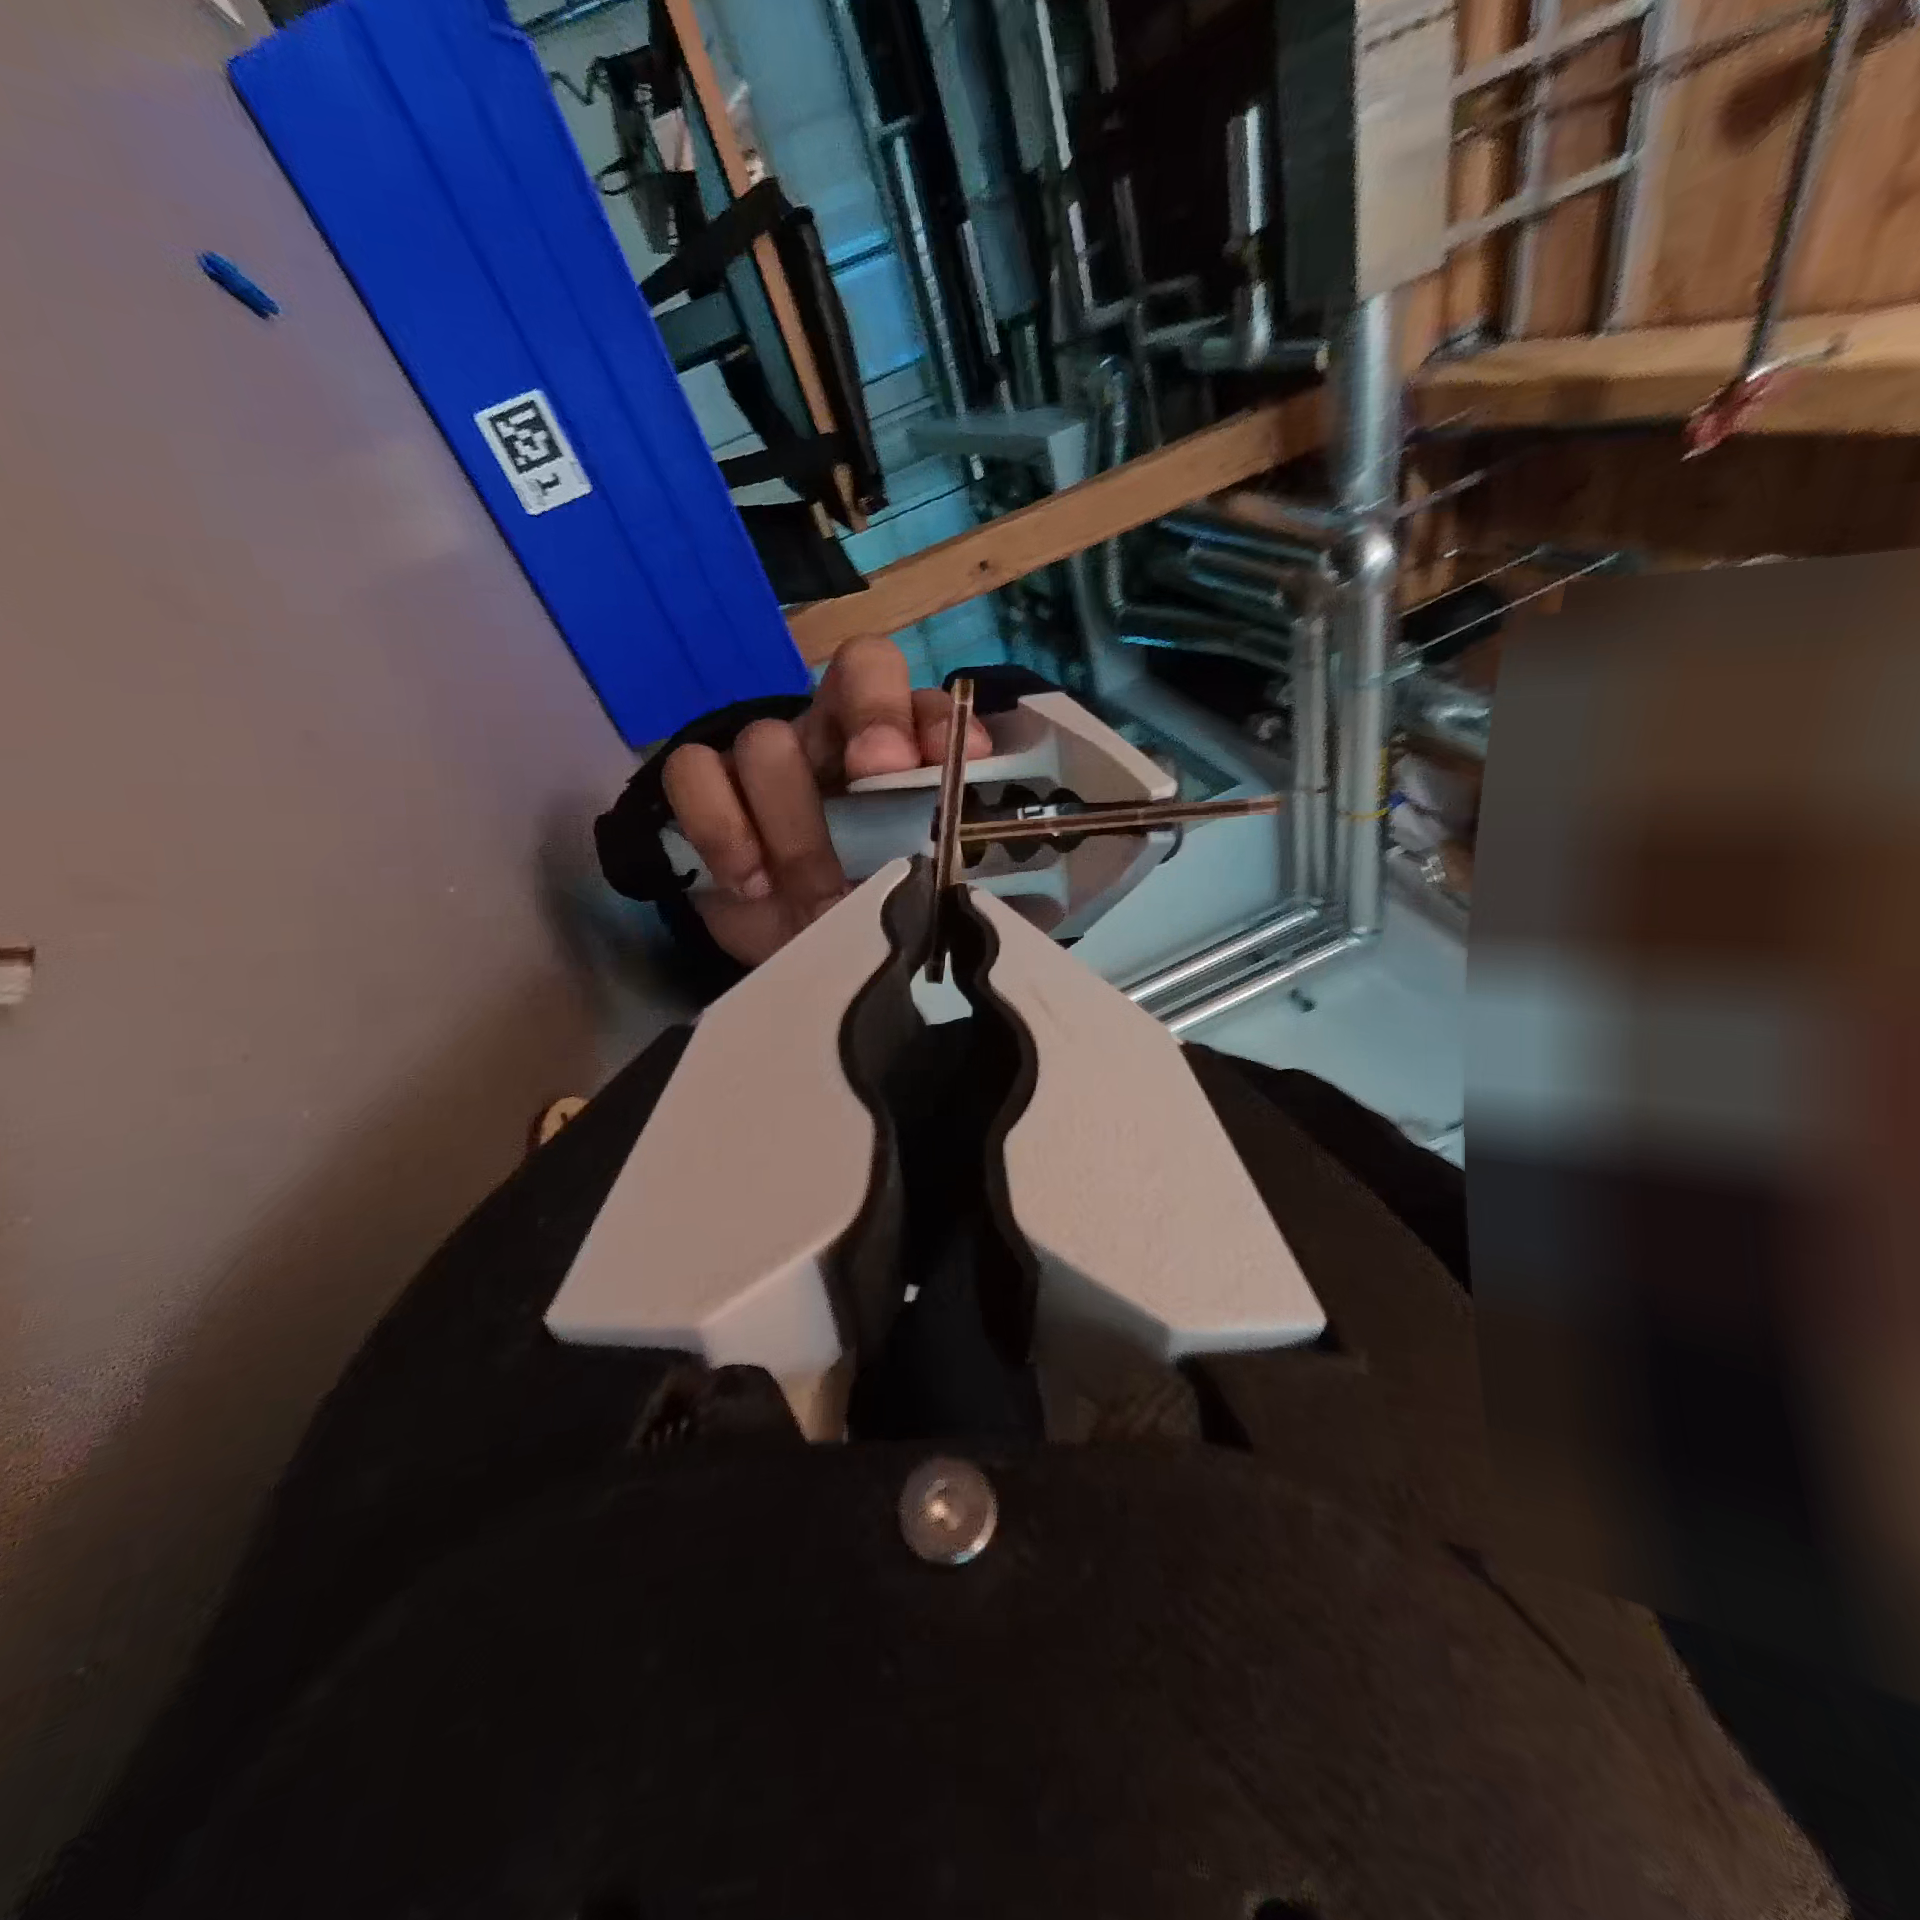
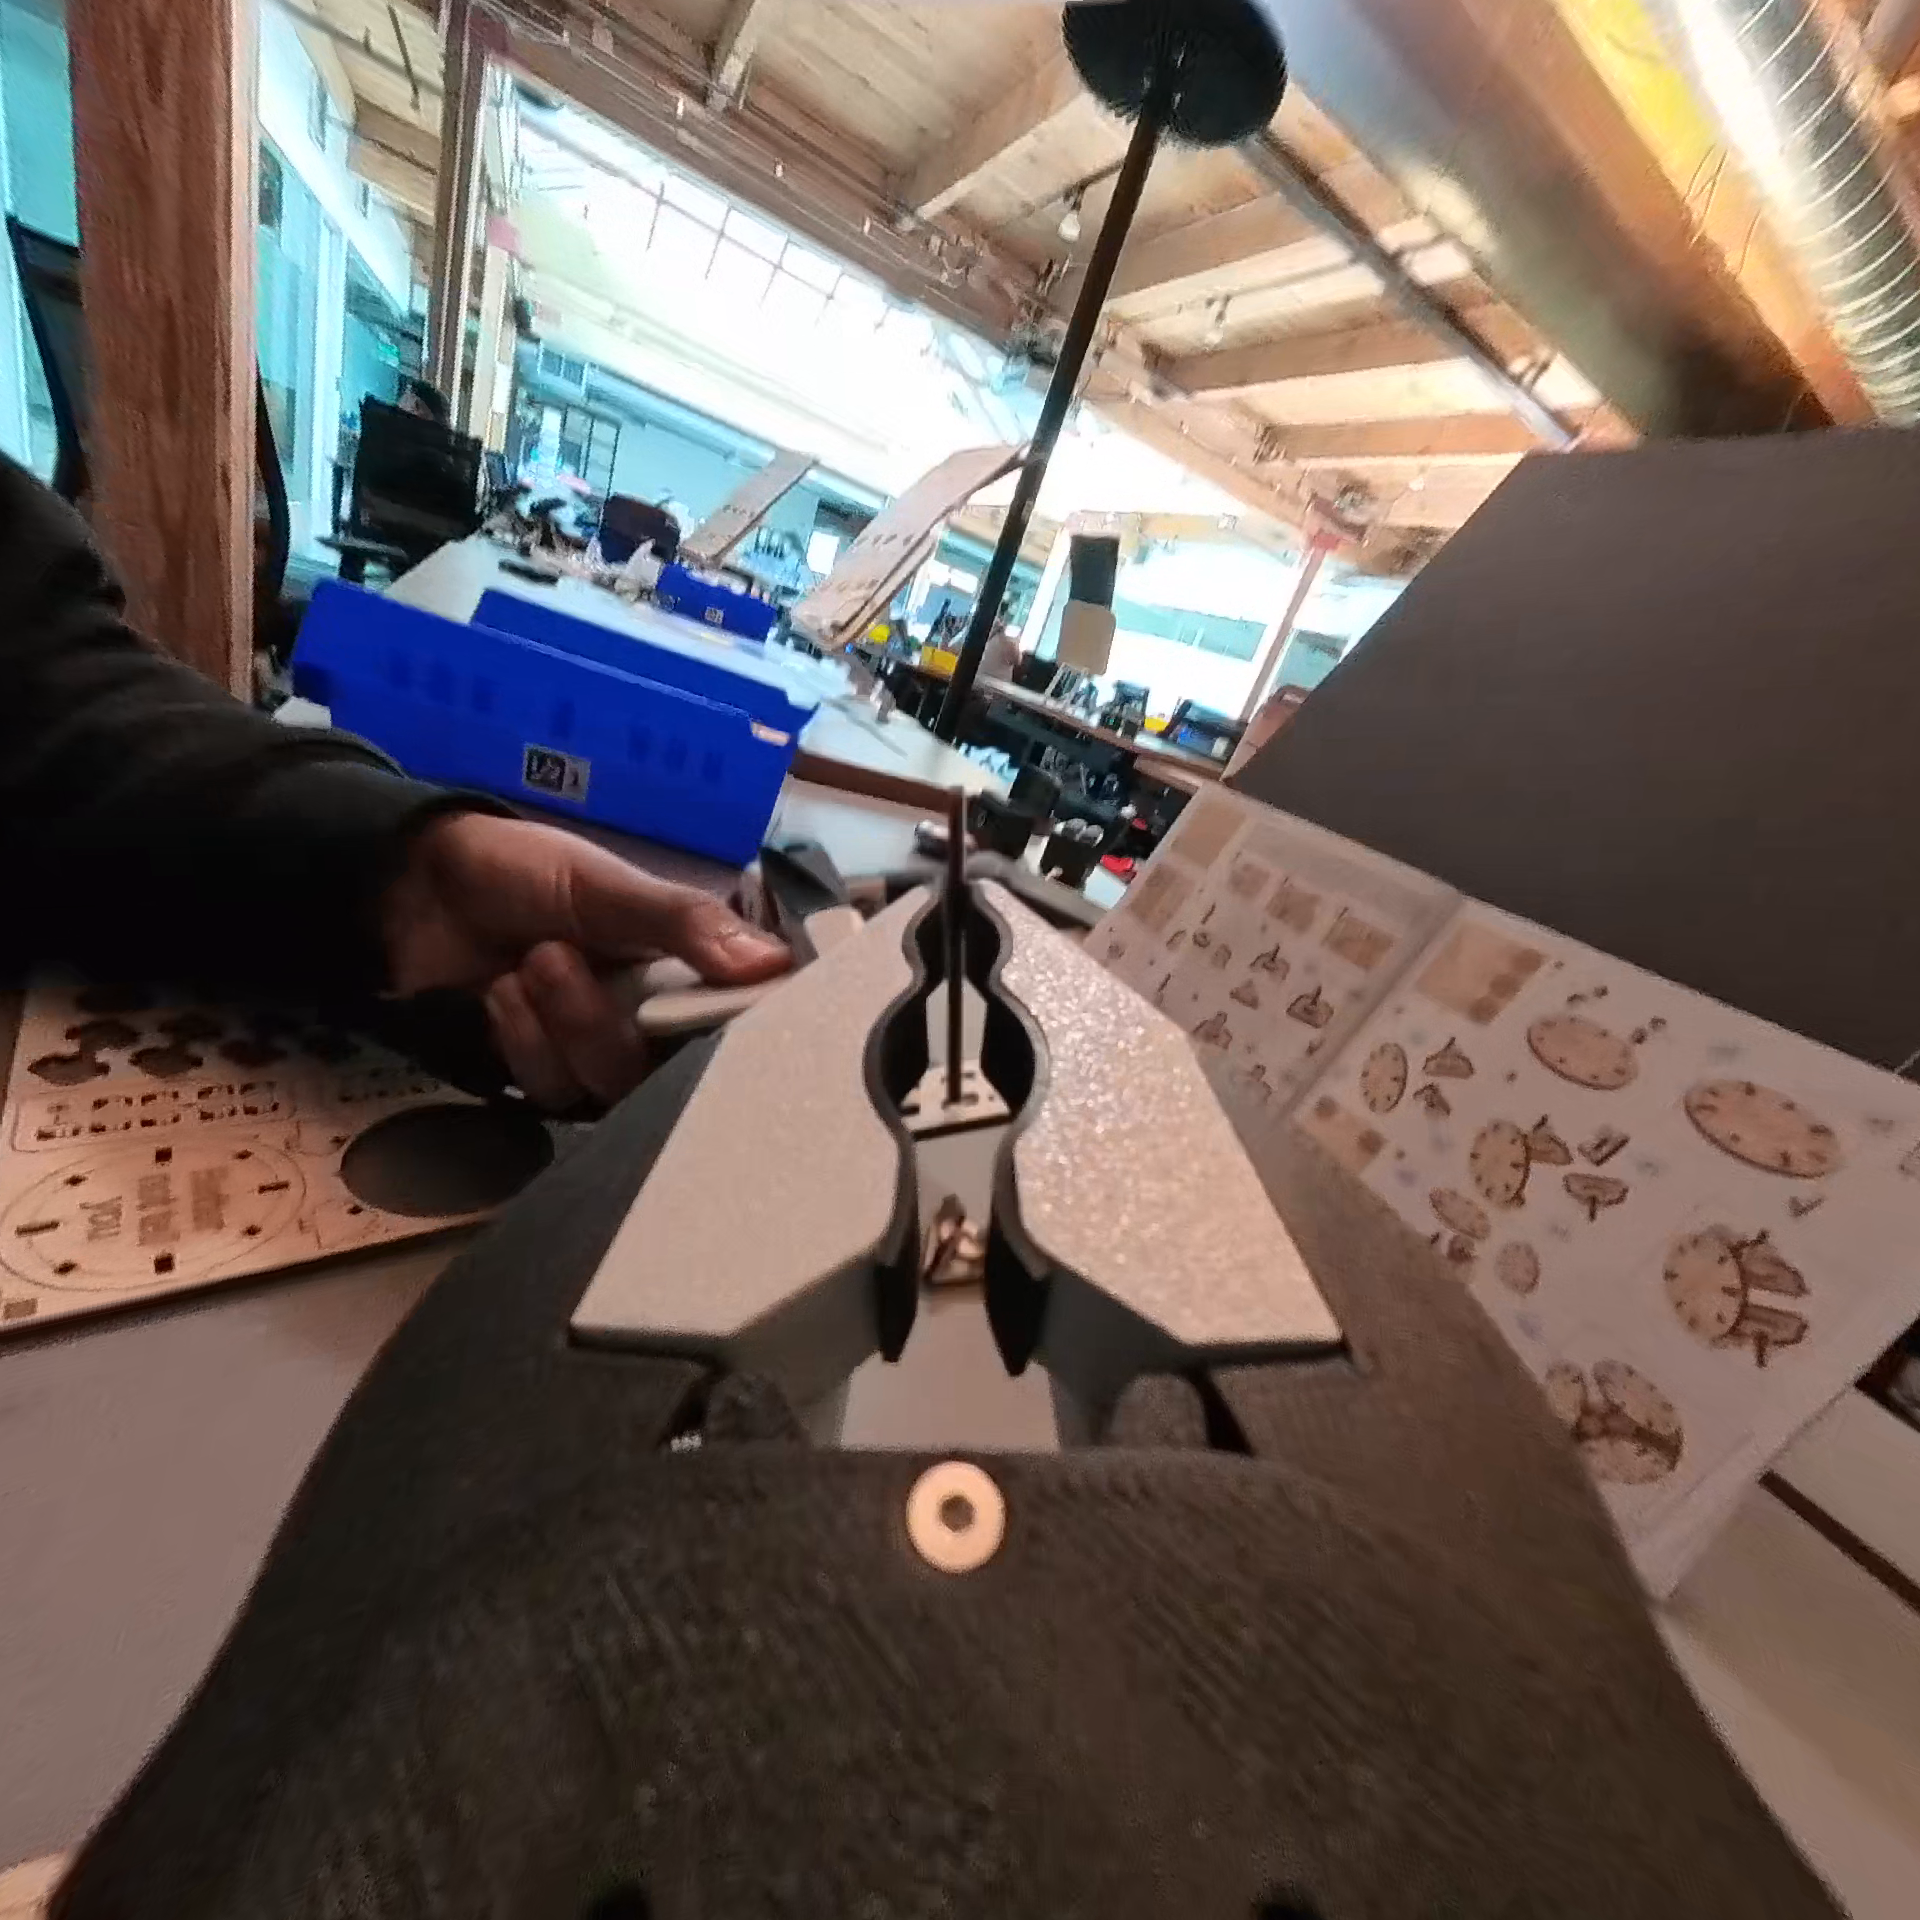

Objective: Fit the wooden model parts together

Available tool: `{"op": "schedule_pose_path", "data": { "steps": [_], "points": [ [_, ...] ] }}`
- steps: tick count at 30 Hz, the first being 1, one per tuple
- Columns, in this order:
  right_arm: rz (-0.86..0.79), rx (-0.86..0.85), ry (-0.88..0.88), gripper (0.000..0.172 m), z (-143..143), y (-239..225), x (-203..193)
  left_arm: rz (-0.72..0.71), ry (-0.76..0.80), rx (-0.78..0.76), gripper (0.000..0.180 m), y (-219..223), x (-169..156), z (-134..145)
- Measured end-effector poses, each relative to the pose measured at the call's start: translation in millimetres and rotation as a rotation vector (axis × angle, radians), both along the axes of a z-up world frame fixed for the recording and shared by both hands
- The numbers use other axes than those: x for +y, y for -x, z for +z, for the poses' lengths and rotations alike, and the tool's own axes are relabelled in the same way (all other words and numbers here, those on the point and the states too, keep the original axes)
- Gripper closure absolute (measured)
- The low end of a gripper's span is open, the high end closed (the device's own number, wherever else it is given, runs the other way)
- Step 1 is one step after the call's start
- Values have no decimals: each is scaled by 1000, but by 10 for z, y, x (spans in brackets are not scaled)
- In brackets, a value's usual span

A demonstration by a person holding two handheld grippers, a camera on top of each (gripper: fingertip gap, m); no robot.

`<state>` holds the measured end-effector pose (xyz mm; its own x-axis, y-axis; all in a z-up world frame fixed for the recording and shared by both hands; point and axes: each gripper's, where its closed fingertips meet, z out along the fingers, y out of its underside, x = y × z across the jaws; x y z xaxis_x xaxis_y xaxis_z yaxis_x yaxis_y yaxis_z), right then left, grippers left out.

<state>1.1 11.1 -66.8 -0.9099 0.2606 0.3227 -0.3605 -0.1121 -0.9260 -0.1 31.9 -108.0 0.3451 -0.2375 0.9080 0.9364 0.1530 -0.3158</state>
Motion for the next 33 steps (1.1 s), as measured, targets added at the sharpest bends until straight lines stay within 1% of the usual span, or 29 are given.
{"op": "schedule_pose_path", "data": {
  "steps": [3,6,11,16,23,28,33],
  "points": [
    [31,1,122,172,264,-79,100,30,20,-2,180,70,-53,-48],
    [36,30,171,172,362,-125,142,26,24,-5,179,71,-54,-59],
    [55,20,150,172,285,-127,94,-14,1,-12,179,-18,21,-22],
    [57,-6,116,171,186,-76,55,-17,-48,-16,179,-23,-23,82],
    [62,-18,105,172,150,-54,23,-37,-77,-26,179,-69,-6,138],
    [53,-9,103,171,161,-40,41,-16,-107,-35,180,-39,-27,153],
    [51,-9,95,171,161,-38,46,25,-79,8,179,-36,-25,160]
  ]
}}
